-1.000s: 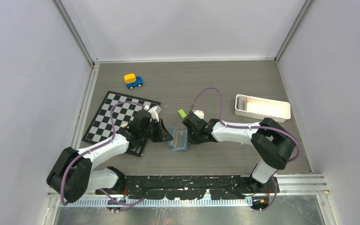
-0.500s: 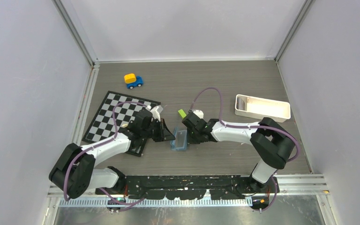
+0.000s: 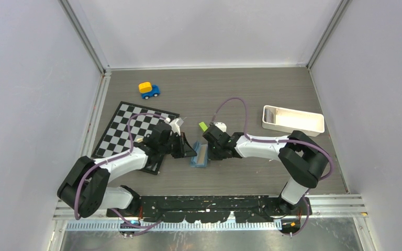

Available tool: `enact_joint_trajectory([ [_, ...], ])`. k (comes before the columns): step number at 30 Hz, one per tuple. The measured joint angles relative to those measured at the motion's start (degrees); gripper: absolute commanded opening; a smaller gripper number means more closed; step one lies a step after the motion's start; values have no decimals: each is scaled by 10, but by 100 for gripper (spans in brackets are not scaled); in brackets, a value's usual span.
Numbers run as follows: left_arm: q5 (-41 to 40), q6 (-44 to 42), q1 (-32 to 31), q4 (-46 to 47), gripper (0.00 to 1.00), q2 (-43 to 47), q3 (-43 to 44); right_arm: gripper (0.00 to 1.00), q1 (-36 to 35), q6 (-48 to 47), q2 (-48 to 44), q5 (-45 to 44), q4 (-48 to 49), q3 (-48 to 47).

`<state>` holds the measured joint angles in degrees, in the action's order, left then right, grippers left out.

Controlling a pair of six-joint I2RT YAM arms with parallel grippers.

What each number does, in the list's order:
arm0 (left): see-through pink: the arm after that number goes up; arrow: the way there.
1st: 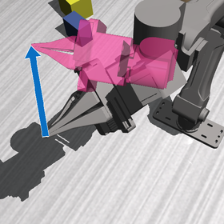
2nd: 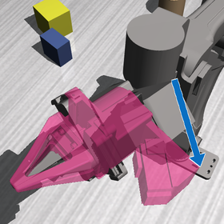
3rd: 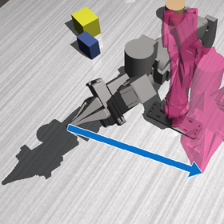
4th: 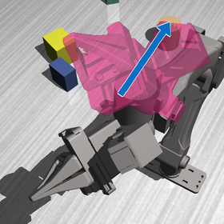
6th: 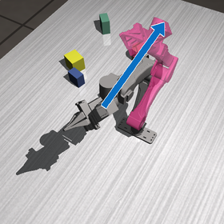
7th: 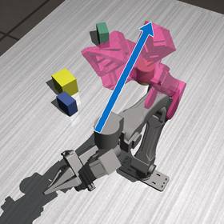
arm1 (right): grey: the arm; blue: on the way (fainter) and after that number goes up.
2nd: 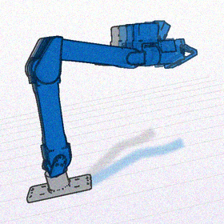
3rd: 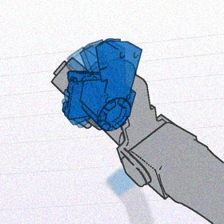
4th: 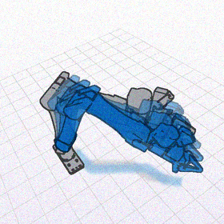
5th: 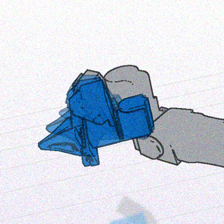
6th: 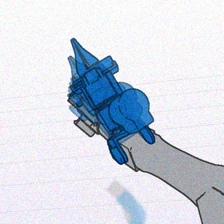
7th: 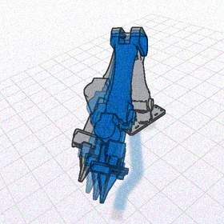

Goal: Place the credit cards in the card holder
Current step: Insert the credit card into the card holder.

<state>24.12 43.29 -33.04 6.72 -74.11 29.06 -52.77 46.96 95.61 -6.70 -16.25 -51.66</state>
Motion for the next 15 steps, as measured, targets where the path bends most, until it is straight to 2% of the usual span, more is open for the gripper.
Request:
enact_joint_trajectory([
  [9,-4,0,0,0,0,-6,0,1,0,1,5,6,10,-3],
  [12,-21,-2,0,-11,0,2,0,9,0,5,4,4,9,-3],
  [15,-57,-5,0,-43,0,32,0,24,-1,9,1,-2,4,-2],
])
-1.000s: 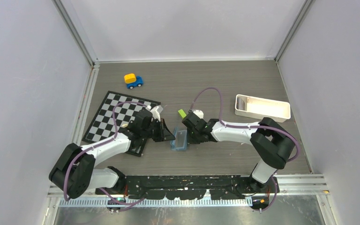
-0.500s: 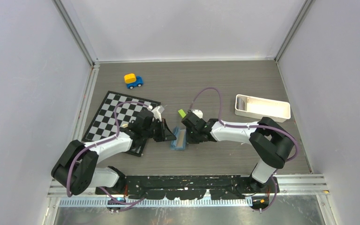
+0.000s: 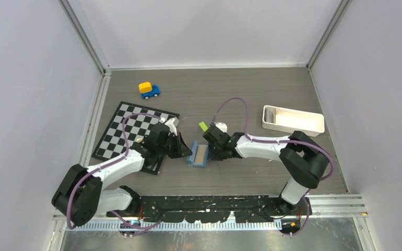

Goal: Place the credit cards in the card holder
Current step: Insert the credit card into the card holder, then pick up the credit card from the storage box.

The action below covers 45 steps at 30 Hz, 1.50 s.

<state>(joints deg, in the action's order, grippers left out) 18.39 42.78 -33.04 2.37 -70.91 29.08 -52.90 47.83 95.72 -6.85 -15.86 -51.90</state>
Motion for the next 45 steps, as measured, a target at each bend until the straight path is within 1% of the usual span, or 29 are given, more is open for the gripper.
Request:
enact_joint_trajectory([
  [2,-25,-5,0,-27,0,21,0,34,0,0,-7,-6,-18,1],
  [5,-44,-12,0,-54,0,28,9,48,0,-4,-24,-23,-57,1],
  [7,-50,-12,1,-66,0,28,12,53,0,-12,-43,-42,-92,0],
  [9,-56,-12,3,-75,0,28,16,55,3,-23,-71,-67,-132,-4],
  [11,-60,-12,6,-80,0,28,16,56,11,-38,-97,-90,-173,-14],
  [14,-68,-13,10,-89,0,32,17,55,49,-72,-143,-126,-235,-48],
  [16,-72,-13,12,-95,0,35,17,53,93,-89,-157,-139,-252,-63],
  [19,-78,-14,19,-103,0,37,17,50,183,-131,-174,-159,-279,-90],
  [24,-82,-18,27,-115,0,37,16,49,332,-200,-159,-179,-302,-138],
  [28,-82,-24,28,-117,0,38,14,49,410,-240,-104,-181,-305,-187],
  [32,-81,-26,28,-121,0,43,9,45,449,-268,-35,-179,-300,-223],
  [37,-81,-27,28,-122,0,45,6,42,475,-288,34,-170,-288,-243],
  [45,-81,-28,28,-122,0,46,4,41,489,-304,80,-145,-270,-258],
])
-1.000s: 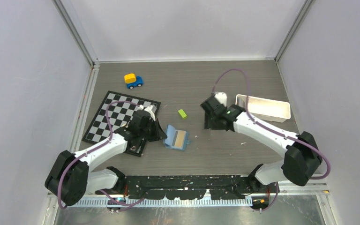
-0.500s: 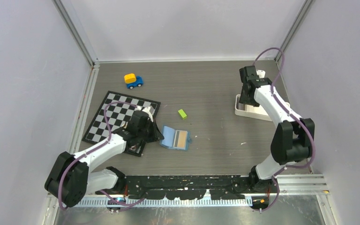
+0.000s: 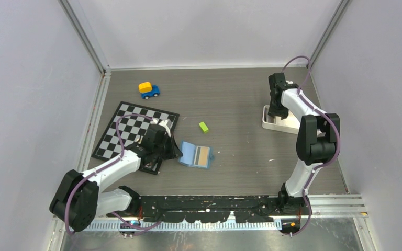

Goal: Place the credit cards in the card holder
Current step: Pick up the credit card from the storage box.

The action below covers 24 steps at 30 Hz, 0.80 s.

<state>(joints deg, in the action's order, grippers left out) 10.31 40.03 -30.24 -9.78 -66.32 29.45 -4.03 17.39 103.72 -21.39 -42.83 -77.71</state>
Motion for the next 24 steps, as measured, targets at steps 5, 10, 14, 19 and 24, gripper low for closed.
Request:
enact_joint_trajectory([
  [5,0,0,0,0,0,0,-2,36,0,-4,2,5,7,-5],
  [10,2,0,1,0,0,0,-2,27,1,-8,14,8,12,-12],
  [14,2,0,1,0,0,0,-2,16,2,-10,43,12,18,-17],
  [19,2,0,1,0,0,0,-3,1,2,-16,53,17,17,-18],
  [24,2,0,3,0,0,-2,-4,0,2,-23,42,20,1,-32],
])
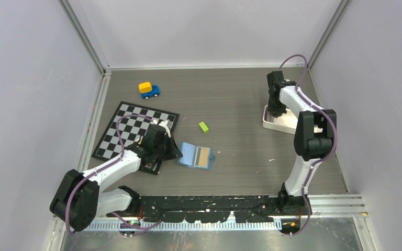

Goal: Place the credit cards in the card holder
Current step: Pick up the credit card from the storage box, then insert the credit card into the card holder.

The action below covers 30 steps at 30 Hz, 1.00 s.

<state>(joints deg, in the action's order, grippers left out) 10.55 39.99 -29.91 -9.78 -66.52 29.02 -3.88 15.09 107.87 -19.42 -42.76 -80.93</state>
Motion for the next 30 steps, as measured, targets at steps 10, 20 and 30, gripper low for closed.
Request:
enact_joint_trajectory([
  [10,0,0,3,2,0,-2,-5,0,-4,-2,-88,-9,-49,-58],
  [20,0,0,9,14,0,-32,-14,1,-87,63,-278,143,1,21],
  [30,3,3,12,35,0,-41,-25,0,-273,190,-297,324,212,304],
])
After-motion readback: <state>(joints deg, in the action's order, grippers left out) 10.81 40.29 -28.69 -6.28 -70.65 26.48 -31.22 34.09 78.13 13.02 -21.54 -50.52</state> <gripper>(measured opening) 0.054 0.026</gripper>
